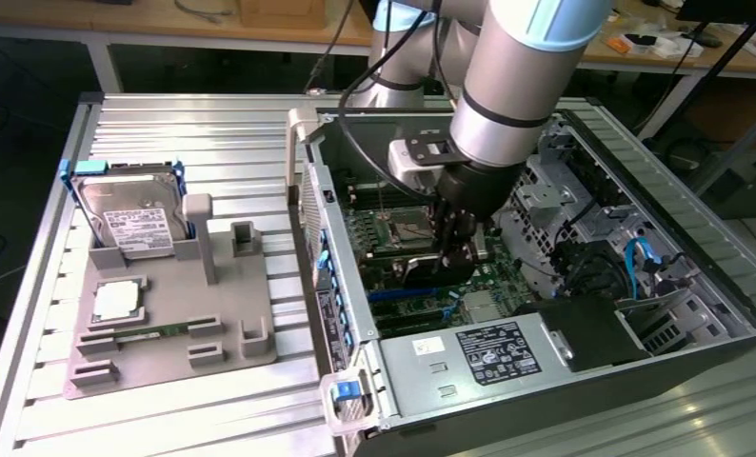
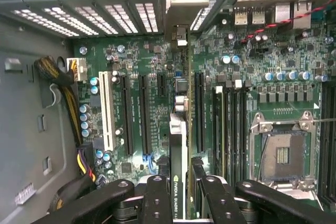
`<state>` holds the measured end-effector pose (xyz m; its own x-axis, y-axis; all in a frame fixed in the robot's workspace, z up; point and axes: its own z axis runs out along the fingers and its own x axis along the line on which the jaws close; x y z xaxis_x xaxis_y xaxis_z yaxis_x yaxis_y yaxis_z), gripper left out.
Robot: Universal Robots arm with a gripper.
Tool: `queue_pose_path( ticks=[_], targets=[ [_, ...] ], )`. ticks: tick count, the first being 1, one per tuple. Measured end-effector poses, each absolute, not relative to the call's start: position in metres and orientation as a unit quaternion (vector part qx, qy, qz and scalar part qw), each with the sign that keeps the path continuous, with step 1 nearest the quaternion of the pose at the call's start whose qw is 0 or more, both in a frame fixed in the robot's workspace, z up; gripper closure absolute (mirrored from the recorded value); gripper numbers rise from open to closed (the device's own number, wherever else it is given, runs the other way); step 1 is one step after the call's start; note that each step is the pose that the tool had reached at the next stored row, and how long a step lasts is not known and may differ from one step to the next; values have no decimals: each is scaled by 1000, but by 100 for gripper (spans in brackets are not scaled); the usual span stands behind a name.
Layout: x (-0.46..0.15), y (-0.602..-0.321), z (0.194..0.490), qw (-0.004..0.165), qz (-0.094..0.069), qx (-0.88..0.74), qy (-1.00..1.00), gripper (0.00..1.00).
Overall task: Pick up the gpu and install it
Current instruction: 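Insert the gpu into the slot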
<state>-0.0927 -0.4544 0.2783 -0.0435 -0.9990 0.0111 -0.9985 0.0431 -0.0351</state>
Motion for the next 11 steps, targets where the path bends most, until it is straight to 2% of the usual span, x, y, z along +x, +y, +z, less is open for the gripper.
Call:
queue_pose_path(
  ticks=[11],
  targets=[
    [-99,-454,275,8,-17,-692,722,73]
  ],
)
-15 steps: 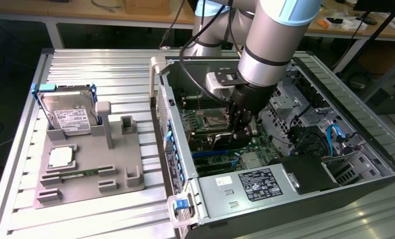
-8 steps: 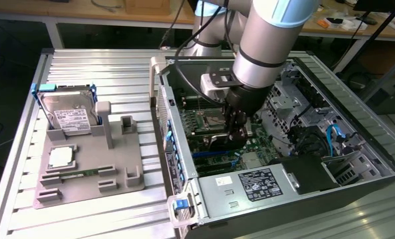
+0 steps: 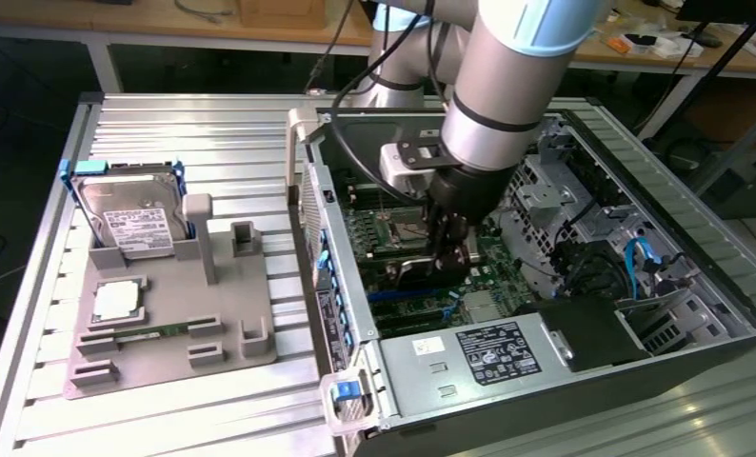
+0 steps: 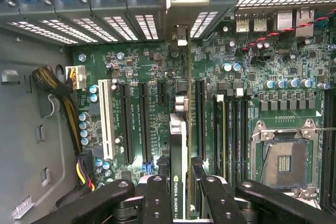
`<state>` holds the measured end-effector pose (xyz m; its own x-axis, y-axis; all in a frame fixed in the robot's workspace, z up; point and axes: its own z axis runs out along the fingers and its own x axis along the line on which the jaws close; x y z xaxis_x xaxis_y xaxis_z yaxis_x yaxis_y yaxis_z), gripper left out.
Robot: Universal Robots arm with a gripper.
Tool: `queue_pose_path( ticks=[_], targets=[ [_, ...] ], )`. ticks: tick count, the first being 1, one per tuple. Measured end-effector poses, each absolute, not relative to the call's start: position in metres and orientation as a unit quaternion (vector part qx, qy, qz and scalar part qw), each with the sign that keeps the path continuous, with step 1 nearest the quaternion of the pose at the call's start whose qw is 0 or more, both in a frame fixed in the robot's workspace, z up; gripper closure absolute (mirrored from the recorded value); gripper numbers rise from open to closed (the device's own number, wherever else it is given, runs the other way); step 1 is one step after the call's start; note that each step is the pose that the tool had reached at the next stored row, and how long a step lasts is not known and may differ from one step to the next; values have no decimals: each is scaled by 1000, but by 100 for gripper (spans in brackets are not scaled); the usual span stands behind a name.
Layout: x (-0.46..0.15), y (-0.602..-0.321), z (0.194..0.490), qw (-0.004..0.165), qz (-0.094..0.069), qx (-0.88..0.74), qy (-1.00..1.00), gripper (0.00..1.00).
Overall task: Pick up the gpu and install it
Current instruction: 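Insert the gpu into the slot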
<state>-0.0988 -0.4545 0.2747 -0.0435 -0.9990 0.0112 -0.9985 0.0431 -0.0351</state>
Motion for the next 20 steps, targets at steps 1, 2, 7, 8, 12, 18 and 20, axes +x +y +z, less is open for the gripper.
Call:
queue_pose_path(
  ticks=[1,2,7,8,12,18,20],
  targets=[
    [-99,-454,275,8,-17,-691,722,73],
    [-100,-454,274,8,-17,-691,722,73],
    [-102,-454,274,8,-17,-692,722,73],
    [-102,-454,274,8,-17,-692,722,73],
    [-103,-454,274,8,-17,-691,722,73],
    [-103,-454,273,8,-17,-691,722,73],
    [-104,-454,273,8,-17,-691,722,73]
  ],
)
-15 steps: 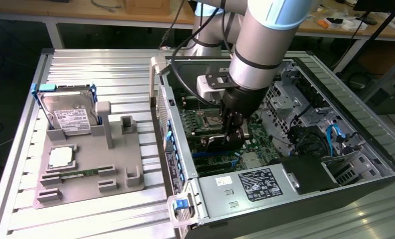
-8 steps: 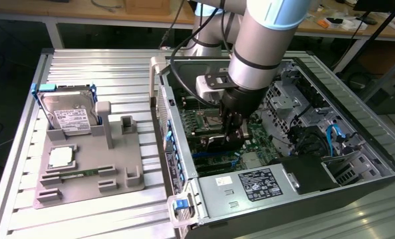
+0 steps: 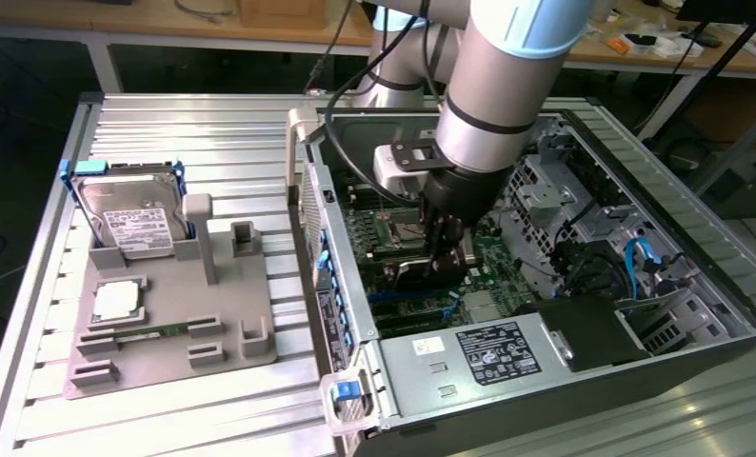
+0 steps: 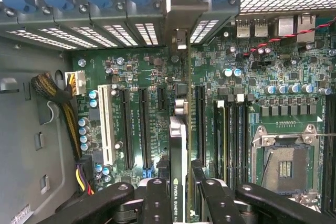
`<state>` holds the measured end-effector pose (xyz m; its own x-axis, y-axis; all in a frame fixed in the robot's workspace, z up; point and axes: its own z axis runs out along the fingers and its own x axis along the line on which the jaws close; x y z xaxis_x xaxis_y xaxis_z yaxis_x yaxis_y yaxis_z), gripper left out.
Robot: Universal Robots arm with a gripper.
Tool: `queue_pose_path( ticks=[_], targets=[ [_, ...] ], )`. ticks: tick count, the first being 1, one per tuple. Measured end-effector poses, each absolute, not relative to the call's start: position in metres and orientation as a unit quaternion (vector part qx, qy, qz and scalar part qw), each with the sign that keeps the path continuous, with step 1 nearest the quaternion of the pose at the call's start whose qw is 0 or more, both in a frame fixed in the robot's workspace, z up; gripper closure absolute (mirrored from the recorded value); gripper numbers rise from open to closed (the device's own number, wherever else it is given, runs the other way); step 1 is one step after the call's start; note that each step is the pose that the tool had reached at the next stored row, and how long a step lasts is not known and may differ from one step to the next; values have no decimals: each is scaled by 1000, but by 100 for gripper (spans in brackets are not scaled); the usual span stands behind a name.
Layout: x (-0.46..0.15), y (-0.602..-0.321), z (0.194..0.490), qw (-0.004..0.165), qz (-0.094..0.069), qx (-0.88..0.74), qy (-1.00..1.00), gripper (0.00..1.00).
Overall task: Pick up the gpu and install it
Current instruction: 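Insert the gpu into the slot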
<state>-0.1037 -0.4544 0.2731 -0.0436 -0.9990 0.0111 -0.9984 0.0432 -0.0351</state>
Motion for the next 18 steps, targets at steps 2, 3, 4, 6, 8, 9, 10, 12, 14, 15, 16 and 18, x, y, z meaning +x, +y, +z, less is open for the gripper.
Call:
queue_pose_path(
  ticks=[2,3,4,6,8,9,10,12,14,15,16,18],
  targets=[
    [-104,-454,273,8,-16,-691,722,73],
    [-105,-454,273,8,-17,-691,722,73],
    [-105,-454,273,8,-17,-691,722,73],
    [-106,-454,273,8,-17,-692,722,73],
    [-107,-454,273,8,-17,-692,722,73],
    [-107,-454,273,8,-17,-692,722,73],
    [-108,-454,272,8,-17,-692,722,73],
    [-108,-454,272,8,-17,-692,722,73],
    [-109,-454,272,8,-16,-691,722,73],
    [-109,-454,272,8,-16,-691,722,73],
    [-109,-454,272,8,-16,-691,722,73],
    [-109,-454,272,8,-17,-692,722,73]
  ],
)
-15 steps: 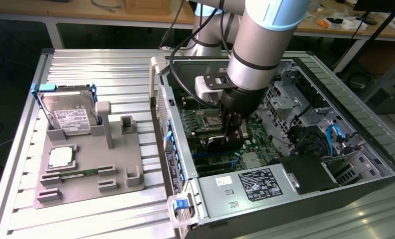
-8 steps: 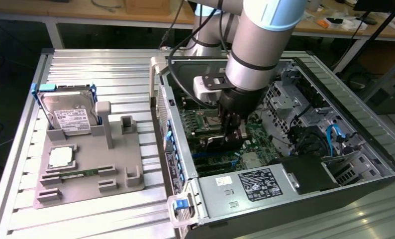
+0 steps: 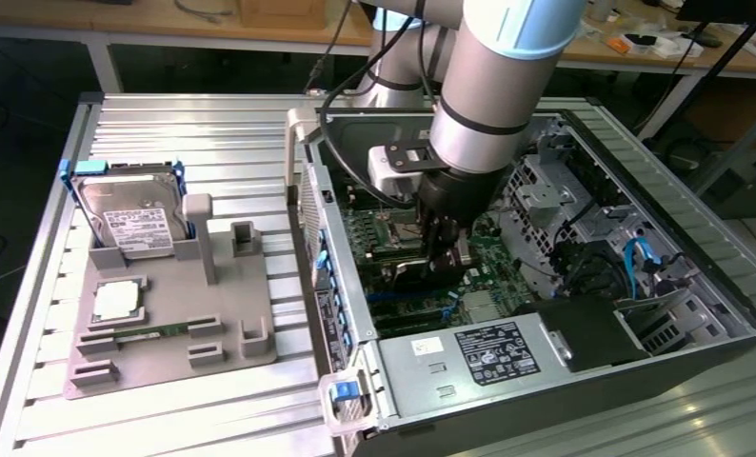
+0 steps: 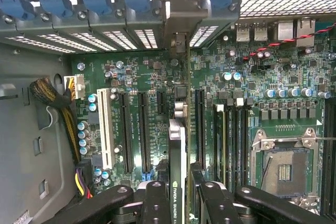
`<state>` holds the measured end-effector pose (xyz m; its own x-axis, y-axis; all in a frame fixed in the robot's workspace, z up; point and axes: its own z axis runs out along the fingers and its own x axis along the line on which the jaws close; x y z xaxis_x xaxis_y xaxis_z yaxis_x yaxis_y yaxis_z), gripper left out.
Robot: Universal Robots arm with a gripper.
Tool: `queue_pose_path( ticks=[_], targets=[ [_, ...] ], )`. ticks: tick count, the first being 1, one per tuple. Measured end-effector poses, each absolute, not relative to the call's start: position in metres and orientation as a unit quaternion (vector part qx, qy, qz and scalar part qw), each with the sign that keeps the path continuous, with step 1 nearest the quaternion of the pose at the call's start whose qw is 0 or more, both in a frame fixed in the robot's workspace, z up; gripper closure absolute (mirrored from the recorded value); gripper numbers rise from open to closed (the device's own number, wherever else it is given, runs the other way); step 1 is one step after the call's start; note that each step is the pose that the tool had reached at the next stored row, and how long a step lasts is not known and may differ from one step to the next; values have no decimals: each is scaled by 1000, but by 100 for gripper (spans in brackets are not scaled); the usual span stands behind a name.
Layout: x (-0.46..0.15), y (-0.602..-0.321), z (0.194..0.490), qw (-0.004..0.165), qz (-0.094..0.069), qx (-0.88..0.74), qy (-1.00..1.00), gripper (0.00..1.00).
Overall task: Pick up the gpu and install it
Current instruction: 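Insert the gpu into the slot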
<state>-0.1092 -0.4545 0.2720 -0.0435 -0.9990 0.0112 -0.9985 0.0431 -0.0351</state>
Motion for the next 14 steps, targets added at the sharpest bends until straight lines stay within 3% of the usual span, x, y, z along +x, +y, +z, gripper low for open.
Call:
queue_pose_path(
  ticks=[14],
  targets=[
    [-110,-454,270,9,-16,-691,722,73]
  ],
)
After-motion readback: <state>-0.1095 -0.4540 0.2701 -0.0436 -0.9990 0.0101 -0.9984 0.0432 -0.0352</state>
